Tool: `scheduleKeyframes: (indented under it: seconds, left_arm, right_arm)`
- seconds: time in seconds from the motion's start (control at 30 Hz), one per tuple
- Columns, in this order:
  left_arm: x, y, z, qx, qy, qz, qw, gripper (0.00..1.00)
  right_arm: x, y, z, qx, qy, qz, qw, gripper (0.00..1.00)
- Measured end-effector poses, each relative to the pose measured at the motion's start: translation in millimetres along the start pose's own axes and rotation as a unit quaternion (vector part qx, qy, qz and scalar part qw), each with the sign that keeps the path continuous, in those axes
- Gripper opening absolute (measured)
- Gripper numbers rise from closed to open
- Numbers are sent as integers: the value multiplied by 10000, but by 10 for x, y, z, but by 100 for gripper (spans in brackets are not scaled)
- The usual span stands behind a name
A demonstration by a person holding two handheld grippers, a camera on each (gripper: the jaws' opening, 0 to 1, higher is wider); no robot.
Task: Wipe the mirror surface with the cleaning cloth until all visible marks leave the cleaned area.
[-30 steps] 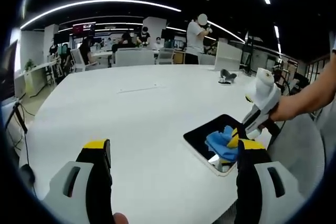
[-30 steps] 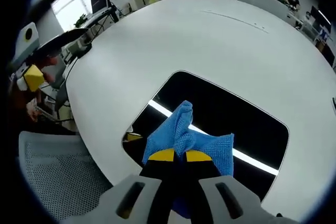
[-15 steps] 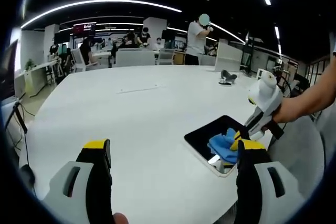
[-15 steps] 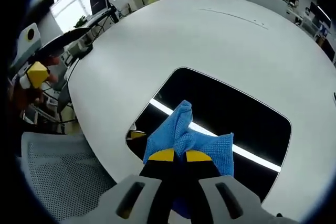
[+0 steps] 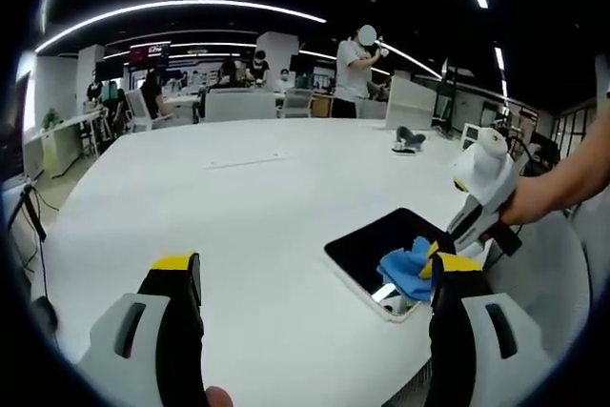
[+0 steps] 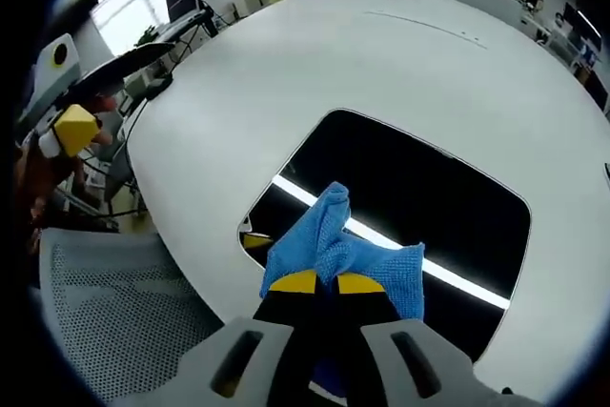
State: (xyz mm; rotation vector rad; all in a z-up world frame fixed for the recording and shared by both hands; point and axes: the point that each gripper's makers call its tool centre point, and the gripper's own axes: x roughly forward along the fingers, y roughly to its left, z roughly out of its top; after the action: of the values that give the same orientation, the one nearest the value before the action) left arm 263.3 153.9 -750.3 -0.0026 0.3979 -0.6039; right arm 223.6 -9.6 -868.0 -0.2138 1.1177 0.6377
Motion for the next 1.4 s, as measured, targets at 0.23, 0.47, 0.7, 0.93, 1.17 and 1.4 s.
scheduleKeyframes:
  seconds: [0.23,0.47,0.7,0.93,1.17,1.4]
  left_arm:
    - [-22,-51,-11,-11,2,-23,10000,99]
    - [-46,-44,-37,-20,14,-1,10000,99]
    - [-96,-49,-30,-29,-21,63,10000,99]
    - [-122,-90,-22,37,-2,54,10000,99]
    - [-140,-91,10,47,-13,81,10000,99]
    - [-128,-109,8,74,5,44,10000,99]
  right_arm:
    - [-4,19,-23,22,-9,19,10000,0]
    - [2,9,-25,82,-56,60,9999,0]
    - [-12,-13,-19,73,-43,58,9999,0]
    - [-49,-149,-58,139,-28,19,9999,0]
    - [-87,-215,-110,158,-26,-20,9999,0]
    - [-113,-265,-151,182,-19,-59,9998,0]
